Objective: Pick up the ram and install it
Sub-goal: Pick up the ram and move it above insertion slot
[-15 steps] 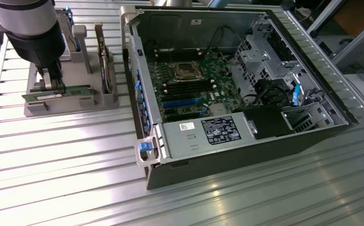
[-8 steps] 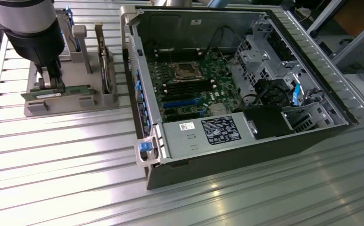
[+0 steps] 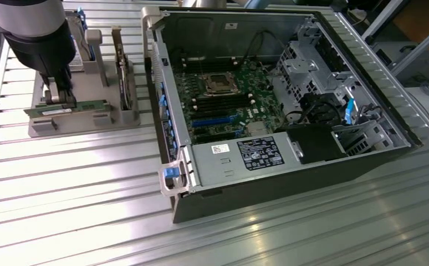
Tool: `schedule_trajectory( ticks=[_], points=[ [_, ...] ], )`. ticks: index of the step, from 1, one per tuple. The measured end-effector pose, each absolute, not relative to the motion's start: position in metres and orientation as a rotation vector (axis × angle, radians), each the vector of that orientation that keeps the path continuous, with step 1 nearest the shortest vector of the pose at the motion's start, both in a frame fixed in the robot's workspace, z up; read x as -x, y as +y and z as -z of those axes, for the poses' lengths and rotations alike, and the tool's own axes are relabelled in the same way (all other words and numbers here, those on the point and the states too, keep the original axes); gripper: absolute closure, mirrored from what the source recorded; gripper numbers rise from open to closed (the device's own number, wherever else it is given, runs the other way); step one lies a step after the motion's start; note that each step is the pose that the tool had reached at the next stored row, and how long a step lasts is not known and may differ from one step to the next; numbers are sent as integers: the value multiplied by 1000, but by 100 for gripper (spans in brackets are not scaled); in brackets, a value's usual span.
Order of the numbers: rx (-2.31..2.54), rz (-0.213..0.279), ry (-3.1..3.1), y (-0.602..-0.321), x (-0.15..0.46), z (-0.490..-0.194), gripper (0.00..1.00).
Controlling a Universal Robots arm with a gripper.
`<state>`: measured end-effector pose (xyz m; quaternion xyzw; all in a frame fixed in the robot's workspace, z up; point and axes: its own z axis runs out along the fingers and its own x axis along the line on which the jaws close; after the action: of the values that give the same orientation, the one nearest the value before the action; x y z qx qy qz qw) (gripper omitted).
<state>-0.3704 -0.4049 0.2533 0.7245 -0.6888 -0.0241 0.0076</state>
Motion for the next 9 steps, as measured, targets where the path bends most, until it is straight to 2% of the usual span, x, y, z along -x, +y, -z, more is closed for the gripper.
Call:
schedule_trajectory(
  ticks=[9],
  points=[
    [-2265, 75, -2154, -405, 370, -256, 88]
  ],
)
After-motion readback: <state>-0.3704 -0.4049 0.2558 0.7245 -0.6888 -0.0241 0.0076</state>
